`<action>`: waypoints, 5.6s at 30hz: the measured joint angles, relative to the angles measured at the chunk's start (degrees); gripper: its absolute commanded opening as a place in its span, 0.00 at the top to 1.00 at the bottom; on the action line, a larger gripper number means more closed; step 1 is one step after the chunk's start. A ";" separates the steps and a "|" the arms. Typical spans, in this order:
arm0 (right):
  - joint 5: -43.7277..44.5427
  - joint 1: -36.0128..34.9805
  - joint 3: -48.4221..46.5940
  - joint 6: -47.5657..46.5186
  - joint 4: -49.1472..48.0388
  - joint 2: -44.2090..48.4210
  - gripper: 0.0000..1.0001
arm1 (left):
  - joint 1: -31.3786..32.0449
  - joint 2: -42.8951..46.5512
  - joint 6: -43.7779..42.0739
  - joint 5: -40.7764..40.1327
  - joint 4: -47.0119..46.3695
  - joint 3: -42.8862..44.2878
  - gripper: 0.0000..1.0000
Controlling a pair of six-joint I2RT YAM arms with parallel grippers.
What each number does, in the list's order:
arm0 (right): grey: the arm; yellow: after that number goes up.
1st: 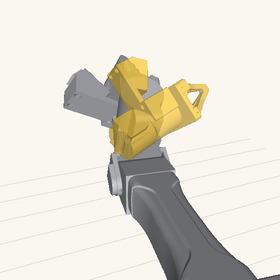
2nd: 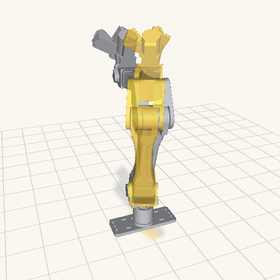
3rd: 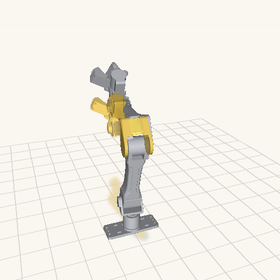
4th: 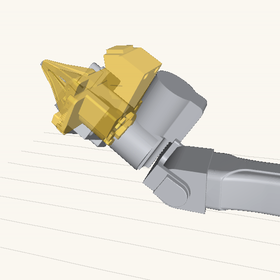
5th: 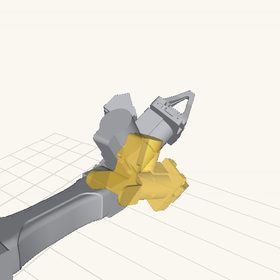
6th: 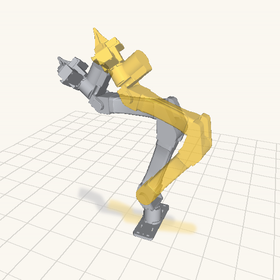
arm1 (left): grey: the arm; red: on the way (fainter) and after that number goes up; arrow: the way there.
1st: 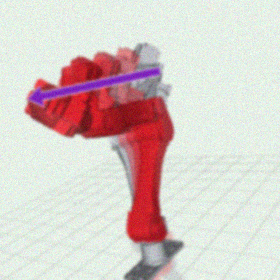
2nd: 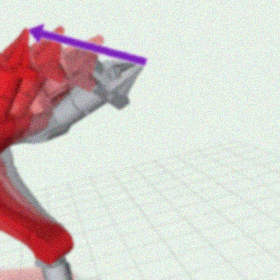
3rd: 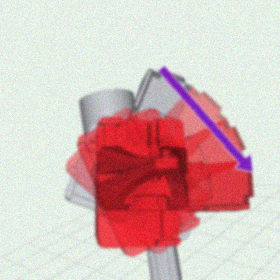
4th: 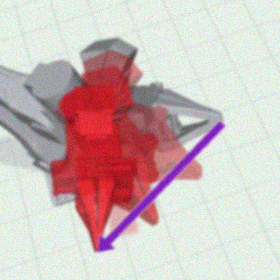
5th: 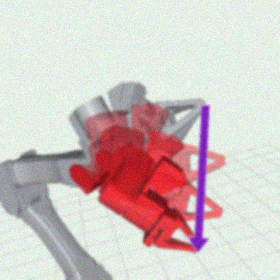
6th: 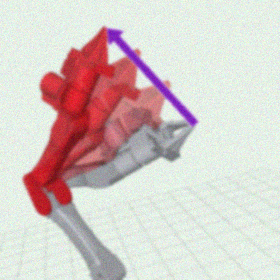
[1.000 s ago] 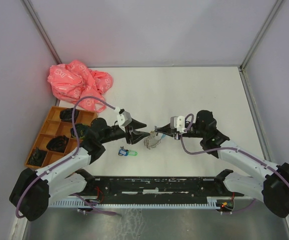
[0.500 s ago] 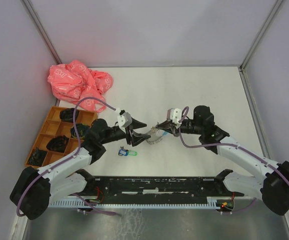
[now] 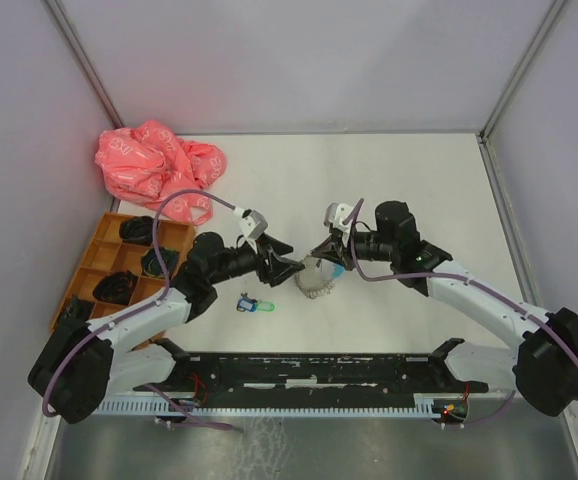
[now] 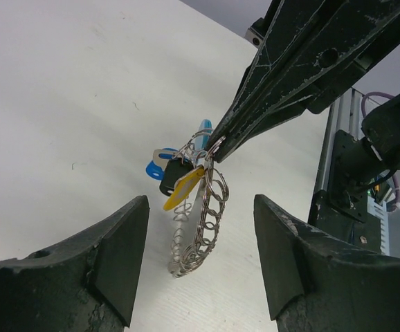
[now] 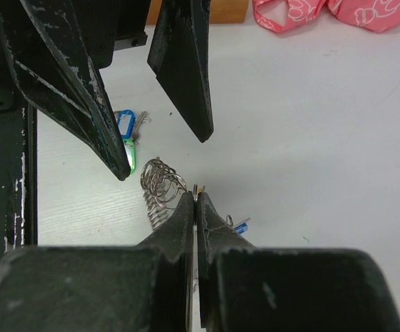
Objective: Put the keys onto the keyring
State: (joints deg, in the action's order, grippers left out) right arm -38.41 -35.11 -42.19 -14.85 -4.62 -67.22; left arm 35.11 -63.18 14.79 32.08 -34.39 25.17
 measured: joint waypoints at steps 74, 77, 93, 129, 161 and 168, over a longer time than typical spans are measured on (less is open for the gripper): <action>12.24 -1.64 -1.84 50.99 -4.98 -9.51 0.69 | 2.54 -8.46 0.63 -5.25 -7.82 -6.08 0.97; 12.20 -1.64 -1.36 53.09 -5.70 -10.05 0.69 | 2.62 -8.46 0.68 -5.49 -7.85 -6.08 0.97; 10.97 -1.64 -0.70 58.55 -9.27 -10.43 0.81 | 2.95 -8.96 0.81 -6.54 -8.61 -6.05 0.97; 3.78 -8.39 -1.97 -18.10 4.13 -2.84 0.75 | 3.02 -7.52 0.74 -6.47 0.55 -2.16 0.97; 7.63 -8.76 -1.92 -22.71 -1.31 -7.85 0.88 | 3.39 -7.10 0.66 -6.08 2.34 -1.53 0.97; 7.61 -8.76 -2.97 -19.37 1.53 -7.08 0.99 | 3.89 -5.97 -1.92 -6.91 3.96 -1.53 0.93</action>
State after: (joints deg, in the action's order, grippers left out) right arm -30.81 -43.88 -45.17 -34.22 -3.09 -74.30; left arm 39.00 -69.14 12.86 25.17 -30.44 23.64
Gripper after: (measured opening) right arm 0.023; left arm 0.114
